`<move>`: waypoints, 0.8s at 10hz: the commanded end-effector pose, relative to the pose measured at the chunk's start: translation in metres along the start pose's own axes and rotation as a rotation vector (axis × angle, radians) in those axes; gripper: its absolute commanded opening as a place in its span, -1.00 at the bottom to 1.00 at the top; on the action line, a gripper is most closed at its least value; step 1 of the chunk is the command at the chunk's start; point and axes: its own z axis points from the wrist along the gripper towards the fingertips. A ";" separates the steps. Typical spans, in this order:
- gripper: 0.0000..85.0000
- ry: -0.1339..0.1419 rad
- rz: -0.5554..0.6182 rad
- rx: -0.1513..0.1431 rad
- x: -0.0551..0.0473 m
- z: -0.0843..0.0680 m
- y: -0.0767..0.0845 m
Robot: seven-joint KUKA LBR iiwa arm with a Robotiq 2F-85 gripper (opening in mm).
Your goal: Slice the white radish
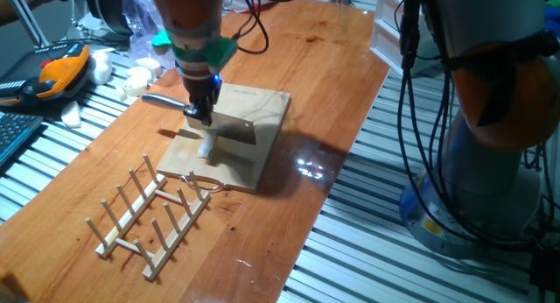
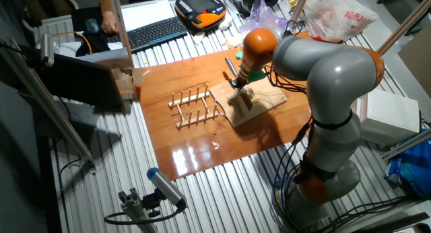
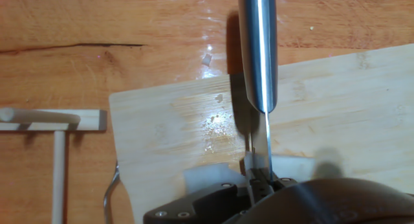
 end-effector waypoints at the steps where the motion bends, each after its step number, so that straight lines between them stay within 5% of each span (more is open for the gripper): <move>1: -1.00 0.007 0.000 0.003 0.000 -0.007 -0.001; 4: -1.00 0.018 -0.011 0.005 -0.002 -0.018 -0.010; 8: -1.00 0.009 -0.016 -0.005 -0.005 -0.006 -0.010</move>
